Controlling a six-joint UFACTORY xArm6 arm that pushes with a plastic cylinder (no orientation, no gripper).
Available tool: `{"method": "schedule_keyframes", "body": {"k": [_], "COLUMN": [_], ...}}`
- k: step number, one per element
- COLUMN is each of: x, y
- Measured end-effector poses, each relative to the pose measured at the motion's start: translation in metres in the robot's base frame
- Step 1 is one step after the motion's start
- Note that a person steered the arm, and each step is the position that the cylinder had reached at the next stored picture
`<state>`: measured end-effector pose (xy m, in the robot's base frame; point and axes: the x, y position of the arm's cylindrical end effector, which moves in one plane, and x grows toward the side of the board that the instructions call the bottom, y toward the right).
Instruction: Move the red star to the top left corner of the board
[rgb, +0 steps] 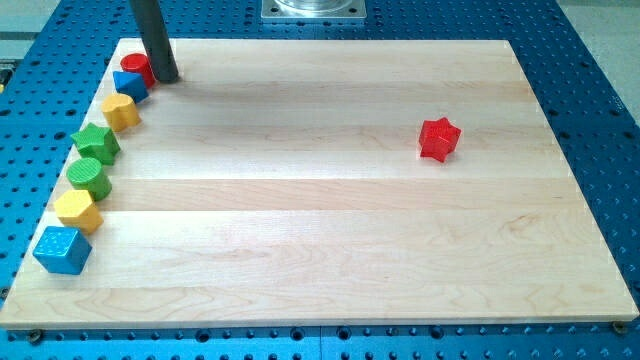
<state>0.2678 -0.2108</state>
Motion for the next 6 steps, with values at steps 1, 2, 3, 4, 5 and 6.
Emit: {"method": "schedule_keyframes", "body": {"k": [1, 2, 3, 4, 5, 6], "x": [-0.004, -0.006, -0.008, -0.010, 0.040, 0.130], "y": [0.015, 0.146, 0.285, 0.408, 0.459, 0.445]}}
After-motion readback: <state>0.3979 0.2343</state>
